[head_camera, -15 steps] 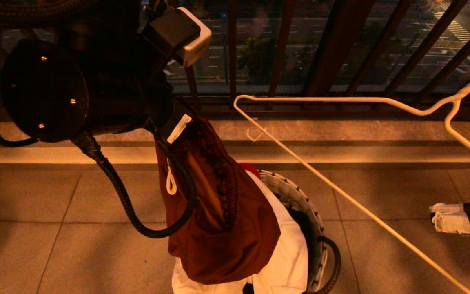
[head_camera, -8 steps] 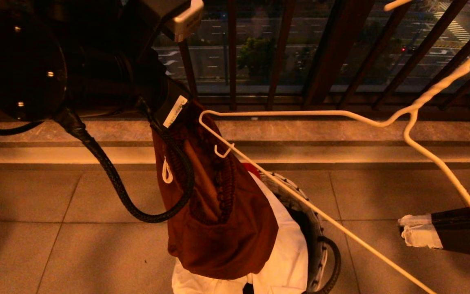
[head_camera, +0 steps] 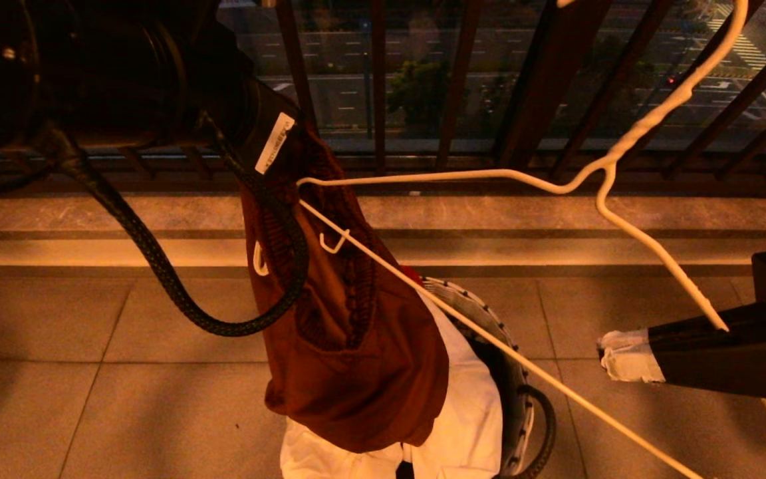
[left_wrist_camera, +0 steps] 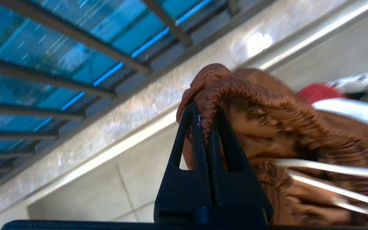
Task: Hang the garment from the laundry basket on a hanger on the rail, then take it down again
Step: Hang the clothes on the clothes rack
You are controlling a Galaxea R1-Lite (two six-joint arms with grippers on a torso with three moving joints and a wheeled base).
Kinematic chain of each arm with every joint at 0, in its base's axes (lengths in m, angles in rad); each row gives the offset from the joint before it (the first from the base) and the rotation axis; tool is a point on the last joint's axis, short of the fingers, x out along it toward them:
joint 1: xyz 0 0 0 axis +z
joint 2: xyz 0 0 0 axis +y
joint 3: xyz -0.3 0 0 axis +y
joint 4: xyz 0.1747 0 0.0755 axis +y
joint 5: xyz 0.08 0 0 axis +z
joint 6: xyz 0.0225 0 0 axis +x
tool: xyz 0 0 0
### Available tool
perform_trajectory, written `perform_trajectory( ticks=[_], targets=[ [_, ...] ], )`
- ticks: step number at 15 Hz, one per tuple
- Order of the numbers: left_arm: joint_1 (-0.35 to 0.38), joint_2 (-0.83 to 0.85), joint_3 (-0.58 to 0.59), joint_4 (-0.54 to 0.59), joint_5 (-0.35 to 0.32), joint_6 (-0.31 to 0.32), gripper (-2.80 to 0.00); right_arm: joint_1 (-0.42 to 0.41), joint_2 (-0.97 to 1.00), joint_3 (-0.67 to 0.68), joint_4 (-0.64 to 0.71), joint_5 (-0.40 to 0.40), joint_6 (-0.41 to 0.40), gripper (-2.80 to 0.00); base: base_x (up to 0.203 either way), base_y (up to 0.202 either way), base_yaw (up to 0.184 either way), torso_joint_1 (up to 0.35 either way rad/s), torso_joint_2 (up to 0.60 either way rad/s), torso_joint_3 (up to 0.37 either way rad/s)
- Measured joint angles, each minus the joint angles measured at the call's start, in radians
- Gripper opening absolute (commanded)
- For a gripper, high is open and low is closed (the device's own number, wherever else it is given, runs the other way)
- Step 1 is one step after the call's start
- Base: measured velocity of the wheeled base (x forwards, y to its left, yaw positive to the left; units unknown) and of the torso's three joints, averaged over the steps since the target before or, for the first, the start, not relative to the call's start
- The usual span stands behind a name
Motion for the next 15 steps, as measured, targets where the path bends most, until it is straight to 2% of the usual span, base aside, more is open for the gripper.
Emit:
perform_trajectory(
  ticks=[5,15],
  targets=[
    [-0.073,-0.025,-0.037,0.001,0.038,0.004,-2.8,0.005,0.017,-0.078,0.054,-0.004,-0.008,-2.8,0.0,0.0,0.0,0.0,0.0,0.0],
    [-0.083,-0.054,-0.023,-0.005,0.028,0.004,-2.8,0.003,-0.028,-0.089,0.089,-0.005,-0.015,-2.8,0.0,0.0,0.0,0.0,0.0,0.0]
  ],
)
